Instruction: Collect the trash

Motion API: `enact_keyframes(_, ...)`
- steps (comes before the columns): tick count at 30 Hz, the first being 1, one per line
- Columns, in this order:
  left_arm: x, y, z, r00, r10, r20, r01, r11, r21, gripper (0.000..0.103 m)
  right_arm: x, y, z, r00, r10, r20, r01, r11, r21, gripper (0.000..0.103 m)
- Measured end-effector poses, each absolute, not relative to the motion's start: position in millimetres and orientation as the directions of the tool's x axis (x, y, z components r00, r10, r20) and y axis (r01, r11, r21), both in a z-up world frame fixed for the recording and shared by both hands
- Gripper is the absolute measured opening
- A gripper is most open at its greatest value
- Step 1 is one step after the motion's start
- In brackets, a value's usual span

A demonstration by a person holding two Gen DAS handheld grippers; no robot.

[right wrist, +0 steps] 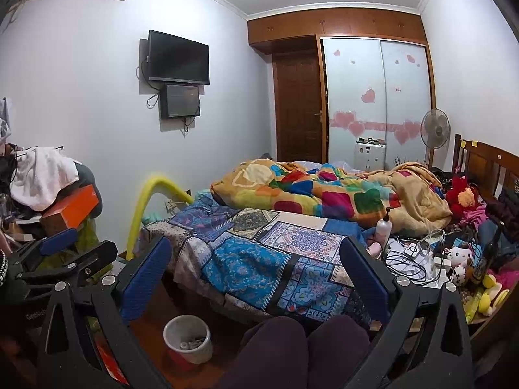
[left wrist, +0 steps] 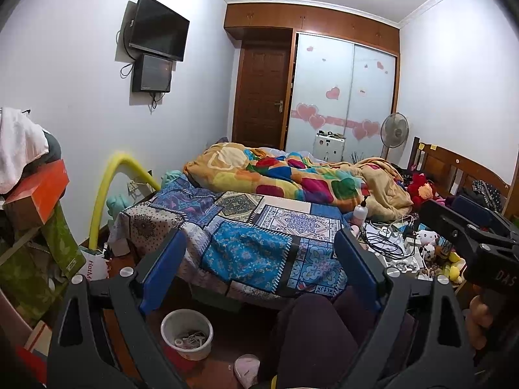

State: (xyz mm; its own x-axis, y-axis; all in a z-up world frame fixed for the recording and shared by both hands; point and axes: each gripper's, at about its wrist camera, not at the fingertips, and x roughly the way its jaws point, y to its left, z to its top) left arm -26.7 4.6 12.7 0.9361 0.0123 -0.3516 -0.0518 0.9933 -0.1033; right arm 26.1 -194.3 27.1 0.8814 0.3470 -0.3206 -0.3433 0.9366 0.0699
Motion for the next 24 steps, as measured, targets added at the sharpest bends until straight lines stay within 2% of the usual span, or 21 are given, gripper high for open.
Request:
enact_keyframes(10,-31.3,7.2,11.3,0.934,0.023,-0.357,-0.058,0.995,-0.087,0.100,30.5,-201.6,31.6,0.876,0.361,-0.319,-0.359,0.931,0.069,0.103)
enact_keyframes(24,-31.1,12.9,12.8,0.933,-0.007,-0.361,-0.026,0.996,-0.086,0.101,30.8,-202.4,30.5,0.875,0.364,-0.318,-0.363,0.930,0.066,0.103)
